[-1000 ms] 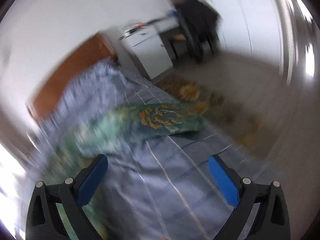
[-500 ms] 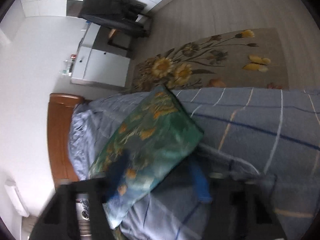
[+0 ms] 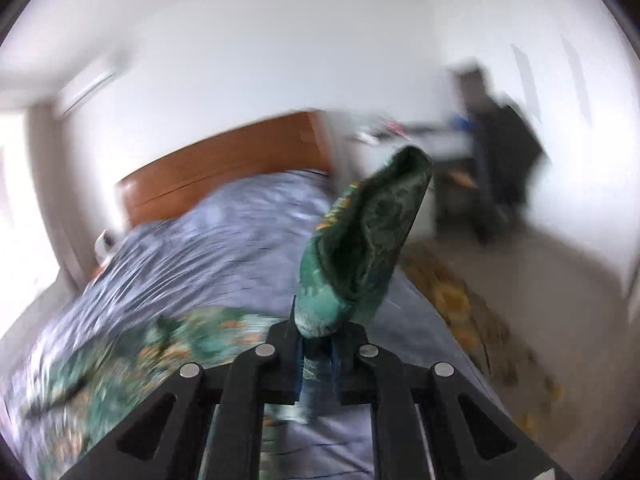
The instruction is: Fold large clothes
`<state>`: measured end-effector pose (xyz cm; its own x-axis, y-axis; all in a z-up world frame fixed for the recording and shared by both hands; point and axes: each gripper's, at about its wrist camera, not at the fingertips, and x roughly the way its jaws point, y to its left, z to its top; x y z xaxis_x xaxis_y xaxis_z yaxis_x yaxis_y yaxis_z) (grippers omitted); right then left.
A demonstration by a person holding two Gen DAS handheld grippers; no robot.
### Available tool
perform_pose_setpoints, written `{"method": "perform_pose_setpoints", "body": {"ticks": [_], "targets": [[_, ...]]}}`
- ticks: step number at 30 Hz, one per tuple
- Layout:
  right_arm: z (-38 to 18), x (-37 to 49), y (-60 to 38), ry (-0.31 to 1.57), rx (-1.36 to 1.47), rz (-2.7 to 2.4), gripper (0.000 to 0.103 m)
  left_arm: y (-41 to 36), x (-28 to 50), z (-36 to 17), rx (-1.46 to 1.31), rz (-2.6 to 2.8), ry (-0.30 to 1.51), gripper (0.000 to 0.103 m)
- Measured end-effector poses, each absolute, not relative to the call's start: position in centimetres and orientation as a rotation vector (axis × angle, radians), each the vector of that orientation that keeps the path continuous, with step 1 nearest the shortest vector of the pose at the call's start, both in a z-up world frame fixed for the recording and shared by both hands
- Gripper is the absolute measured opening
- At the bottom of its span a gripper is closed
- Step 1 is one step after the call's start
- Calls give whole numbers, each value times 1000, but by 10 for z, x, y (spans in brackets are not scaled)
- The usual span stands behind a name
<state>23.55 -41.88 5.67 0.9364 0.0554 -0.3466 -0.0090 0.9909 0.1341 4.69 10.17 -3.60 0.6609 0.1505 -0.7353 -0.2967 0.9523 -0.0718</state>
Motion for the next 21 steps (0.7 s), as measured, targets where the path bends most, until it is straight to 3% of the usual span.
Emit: {"method": "perform_pose_setpoints", "body": {"ticks": [5, 11, 12, 14, 18, 21], "targets": [[46, 220, -298, 366, -76, 230, 10, 105, 36, -33, -177, 268, 793, 102], [-49, 203, -191, 514, -288, 389, 14, 124, 21, -40, -226, 297, 800, 102], [-64, 200, -181, 564, -313, 402, 16, 124, 21, -42, -225, 297, 804, 102], [-101, 186, -170, 707, -336, 431, 38, 122, 23, -45, -204, 282, 809, 102], [-124, 139, -186, 794, -280, 441, 44, 104, 46, -42, -184, 130, 803, 102], [-108, 99, -206, 746, -258, 402, 57, 78, 85, -40, -275, -156, 842, 102]]}}
